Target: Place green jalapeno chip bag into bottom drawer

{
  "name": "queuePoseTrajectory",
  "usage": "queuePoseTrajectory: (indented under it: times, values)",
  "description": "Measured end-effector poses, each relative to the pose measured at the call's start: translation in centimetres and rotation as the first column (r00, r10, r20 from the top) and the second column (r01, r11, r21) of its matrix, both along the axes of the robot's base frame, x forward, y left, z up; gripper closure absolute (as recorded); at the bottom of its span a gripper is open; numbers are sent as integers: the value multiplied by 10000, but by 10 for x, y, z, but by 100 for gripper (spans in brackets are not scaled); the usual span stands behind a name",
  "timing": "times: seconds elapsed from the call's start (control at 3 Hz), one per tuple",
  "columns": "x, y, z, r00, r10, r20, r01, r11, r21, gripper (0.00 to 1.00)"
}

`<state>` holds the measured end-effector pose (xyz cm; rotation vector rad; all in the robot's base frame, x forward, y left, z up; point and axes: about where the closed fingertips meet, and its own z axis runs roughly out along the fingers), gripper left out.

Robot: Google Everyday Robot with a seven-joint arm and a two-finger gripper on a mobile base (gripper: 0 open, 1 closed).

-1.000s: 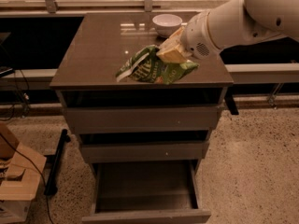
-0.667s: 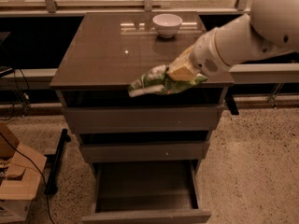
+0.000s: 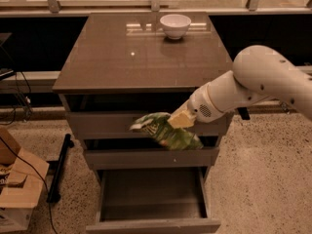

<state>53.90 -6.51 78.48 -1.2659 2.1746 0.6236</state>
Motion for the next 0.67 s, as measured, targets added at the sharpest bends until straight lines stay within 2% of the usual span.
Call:
queuePoseTrajectory:
  times: [0.33, 0.67]
  values:
    - [-6, 25, -75, 9906, -15, -1365, 53, 9996, 274, 100]
    - [2, 47, -139, 9760, -44, -2177, 175, 9981, 586, 100]
